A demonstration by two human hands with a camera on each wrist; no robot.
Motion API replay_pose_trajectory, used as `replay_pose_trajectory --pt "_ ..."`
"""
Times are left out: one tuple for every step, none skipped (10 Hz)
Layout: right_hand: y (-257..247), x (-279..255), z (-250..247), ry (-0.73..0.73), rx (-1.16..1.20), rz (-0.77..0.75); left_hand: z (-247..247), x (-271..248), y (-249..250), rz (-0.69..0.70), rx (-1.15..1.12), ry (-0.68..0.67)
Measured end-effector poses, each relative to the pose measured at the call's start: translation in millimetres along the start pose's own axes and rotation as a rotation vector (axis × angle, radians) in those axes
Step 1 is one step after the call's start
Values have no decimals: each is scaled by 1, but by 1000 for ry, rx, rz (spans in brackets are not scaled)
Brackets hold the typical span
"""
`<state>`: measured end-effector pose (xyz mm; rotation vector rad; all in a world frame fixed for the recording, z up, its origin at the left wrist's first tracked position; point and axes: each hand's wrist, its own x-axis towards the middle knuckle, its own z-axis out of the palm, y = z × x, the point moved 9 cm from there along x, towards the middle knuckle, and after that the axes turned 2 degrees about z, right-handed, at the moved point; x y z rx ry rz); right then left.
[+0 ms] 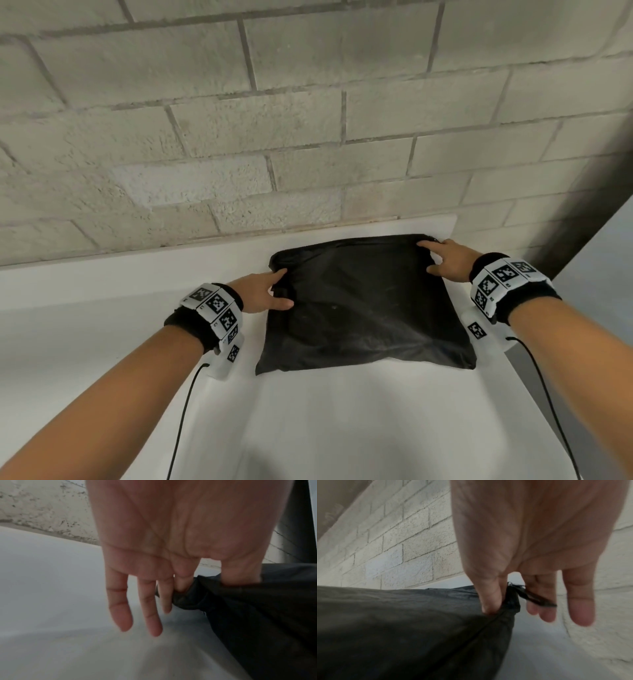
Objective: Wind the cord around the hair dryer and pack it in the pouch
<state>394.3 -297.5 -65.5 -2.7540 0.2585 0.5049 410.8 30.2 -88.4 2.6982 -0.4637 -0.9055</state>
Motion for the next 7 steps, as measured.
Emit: replay_pose_trajectory --pt "2 -4 8 -56 -21 30 9 3 -9 -56 0 -53" --pt "4 -9 10 -57 -41 46 8 3 -10 -52 -13 -2" --pt "0 -18 6 -55 -40 40 2 -5 -5 -40 -53 66" --pt "-6 -32 -3 -29 -41 28 -5 -13 -3 -23 -55 106" --pt "-15 -51 -8 -28 -57 14 -13 -28 2 -21 -50 114" --pt "-27 -66 -11 -13 -70 -23 -21 -47 17 5 -14 86" --pt "-39 -84 -6 -42 -68 -58 -27 -70 34 22 17 45"
